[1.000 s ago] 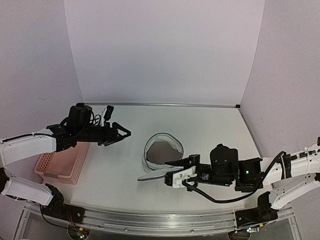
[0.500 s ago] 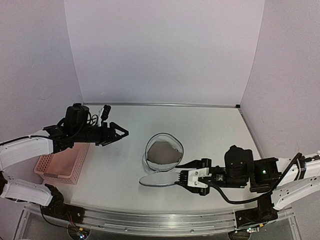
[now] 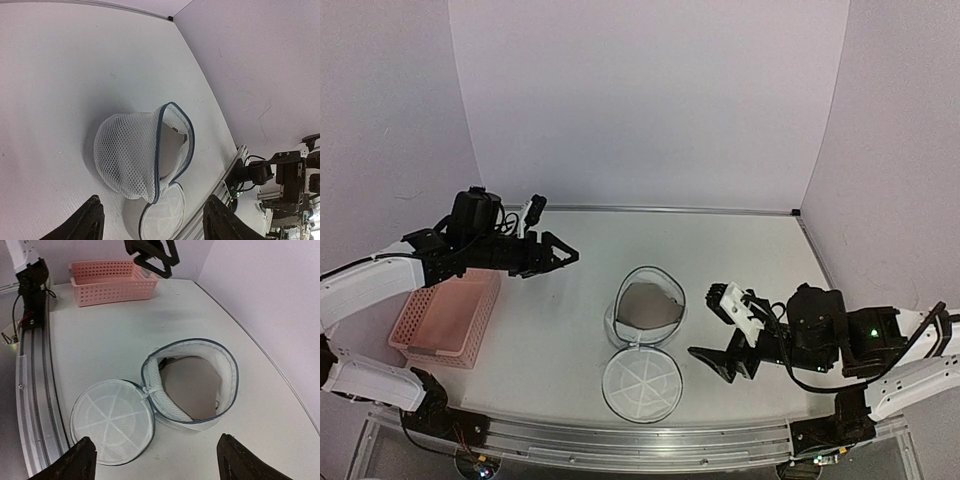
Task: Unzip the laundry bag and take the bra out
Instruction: Pick up the bin from the corner of the board.
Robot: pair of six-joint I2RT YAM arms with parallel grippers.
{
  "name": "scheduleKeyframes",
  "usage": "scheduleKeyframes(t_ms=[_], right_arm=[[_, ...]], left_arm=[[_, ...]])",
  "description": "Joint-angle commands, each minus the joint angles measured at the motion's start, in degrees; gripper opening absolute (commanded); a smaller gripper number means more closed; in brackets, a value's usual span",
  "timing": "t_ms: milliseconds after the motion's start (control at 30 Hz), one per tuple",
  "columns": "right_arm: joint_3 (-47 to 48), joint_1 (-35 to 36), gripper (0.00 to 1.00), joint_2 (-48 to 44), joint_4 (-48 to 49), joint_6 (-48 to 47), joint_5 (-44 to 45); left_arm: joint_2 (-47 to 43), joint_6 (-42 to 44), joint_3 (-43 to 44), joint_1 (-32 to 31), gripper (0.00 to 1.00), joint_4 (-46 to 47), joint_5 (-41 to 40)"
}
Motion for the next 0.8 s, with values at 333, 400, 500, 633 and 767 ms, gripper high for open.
scheduleKeyframes(t_ms=[333, 400, 500, 633, 767], right_arm=[[14.29, -0.81, 0.87, 15.48, -10.1, 26.25, 9.9], [14.27, -0.9, 0.87, 16.52, -9.7, 26.25, 9.38], [13.55, -0.88, 0.87, 17.45, -7.86, 26.31, 7.65], [12.53, -0.92, 0.87, 18.47, -5.57, 26.51, 5.48], [11.47, -0.88, 0.88, 19.25, -4.14, 26.35, 4.37]], left_arm=[[6.56, -1.57, 16.07, 0.28, 0.72, -34.82, -45.92], [7.23, -3.17, 15.57, 0.36, 0.77, -35.56, -49.03], [9.03, -5.22, 14.53, 0.78, 0.78, -36.88, -55.68], [11.08, -6.71, 13.0, 2.73, 0.8, -37.31, -56.11], [12.71, -7.73, 10.88, 5.17, 0.8, -36.92, -55.93]])
